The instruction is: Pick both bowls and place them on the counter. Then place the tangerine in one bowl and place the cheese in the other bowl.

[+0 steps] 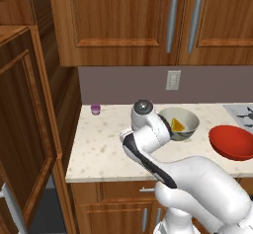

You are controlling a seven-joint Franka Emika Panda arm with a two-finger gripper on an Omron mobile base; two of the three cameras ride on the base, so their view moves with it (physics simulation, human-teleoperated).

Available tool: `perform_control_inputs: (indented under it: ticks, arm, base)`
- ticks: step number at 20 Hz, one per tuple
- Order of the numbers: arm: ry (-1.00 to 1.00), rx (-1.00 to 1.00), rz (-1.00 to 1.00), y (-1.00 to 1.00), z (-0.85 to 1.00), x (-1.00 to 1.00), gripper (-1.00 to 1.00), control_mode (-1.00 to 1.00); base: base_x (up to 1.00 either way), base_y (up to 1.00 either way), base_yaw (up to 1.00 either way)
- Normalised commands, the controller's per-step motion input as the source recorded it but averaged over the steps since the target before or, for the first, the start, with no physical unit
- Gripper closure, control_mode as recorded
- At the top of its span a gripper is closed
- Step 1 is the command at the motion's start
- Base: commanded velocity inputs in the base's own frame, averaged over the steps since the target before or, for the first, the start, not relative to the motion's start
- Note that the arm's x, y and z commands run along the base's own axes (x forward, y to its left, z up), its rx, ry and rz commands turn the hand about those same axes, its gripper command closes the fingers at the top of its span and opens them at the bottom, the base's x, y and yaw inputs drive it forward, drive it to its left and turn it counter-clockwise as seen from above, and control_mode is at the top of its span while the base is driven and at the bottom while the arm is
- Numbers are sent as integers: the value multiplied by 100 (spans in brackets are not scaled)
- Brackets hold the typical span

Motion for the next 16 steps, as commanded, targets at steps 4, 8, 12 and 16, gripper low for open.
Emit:
perform_control_inputs:
  ticks: [4, 8, 12, 16]
  arm:
    - [-9, 4, 0, -42, 60, -56, 100, -100]
    - [0, 3, 0, -41, 68, -50, 100, -100]
    - [0, 8, -2, -37, 68, -50, 100, -100]
    - [0, 3, -6, -34, 68, -44, 100, -100]
  base:
    - [0, 0, 0]
    - [0, 0, 0]
    - [0, 0, 0]
    - [0, 0, 0]
